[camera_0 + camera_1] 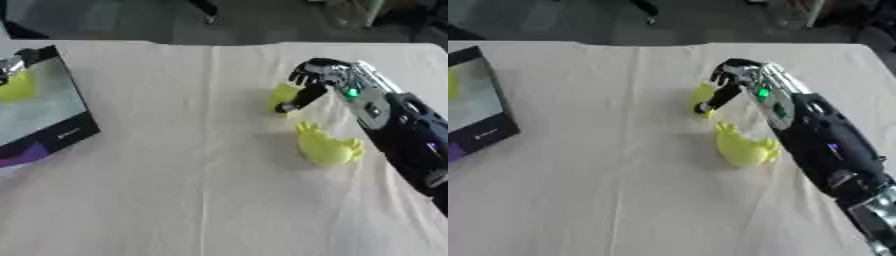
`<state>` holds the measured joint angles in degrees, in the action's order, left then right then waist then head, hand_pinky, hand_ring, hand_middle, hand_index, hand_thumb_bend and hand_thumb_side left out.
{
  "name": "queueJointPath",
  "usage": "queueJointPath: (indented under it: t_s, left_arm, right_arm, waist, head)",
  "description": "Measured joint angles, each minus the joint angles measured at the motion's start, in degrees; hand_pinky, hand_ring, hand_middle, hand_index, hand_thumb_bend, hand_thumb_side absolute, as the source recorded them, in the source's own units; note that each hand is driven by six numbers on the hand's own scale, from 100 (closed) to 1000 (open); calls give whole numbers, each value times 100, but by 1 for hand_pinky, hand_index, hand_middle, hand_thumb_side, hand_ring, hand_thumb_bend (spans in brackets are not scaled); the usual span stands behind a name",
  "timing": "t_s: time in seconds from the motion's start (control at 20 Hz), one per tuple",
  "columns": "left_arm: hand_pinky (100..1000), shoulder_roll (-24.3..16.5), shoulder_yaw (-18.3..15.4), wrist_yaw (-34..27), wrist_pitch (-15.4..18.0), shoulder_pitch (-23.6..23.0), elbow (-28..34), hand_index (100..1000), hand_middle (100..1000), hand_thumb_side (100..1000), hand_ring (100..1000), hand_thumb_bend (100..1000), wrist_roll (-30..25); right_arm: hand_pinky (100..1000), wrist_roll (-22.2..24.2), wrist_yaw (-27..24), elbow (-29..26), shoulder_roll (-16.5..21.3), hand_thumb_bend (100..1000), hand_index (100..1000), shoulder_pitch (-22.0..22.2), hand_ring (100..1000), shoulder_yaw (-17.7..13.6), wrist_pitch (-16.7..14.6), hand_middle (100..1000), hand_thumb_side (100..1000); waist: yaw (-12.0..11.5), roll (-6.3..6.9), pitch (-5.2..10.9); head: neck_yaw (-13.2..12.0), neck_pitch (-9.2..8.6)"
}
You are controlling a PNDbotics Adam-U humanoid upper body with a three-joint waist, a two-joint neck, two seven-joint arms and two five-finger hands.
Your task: Pick up the objects with one hand, pass them to the other hand, and then place them into the box on the other side of the table.
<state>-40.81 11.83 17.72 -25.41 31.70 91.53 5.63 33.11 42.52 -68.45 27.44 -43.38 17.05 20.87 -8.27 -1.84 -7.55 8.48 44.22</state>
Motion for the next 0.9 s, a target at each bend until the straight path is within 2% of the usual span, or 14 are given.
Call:
queueJointPath:
  t_s: [0.9]
  left_arm:
    - [861, 15, -3, 49, -31, -4, 1, 747, 587, 522, 748, 614, 63]
  right_arm:
    - [879, -264, -215, 301, -43, 516, 783, -44, 816, -70, 106, 713, 332]
  waist:
    - [-44, 2, -75]
  head:
    - [56, 0]
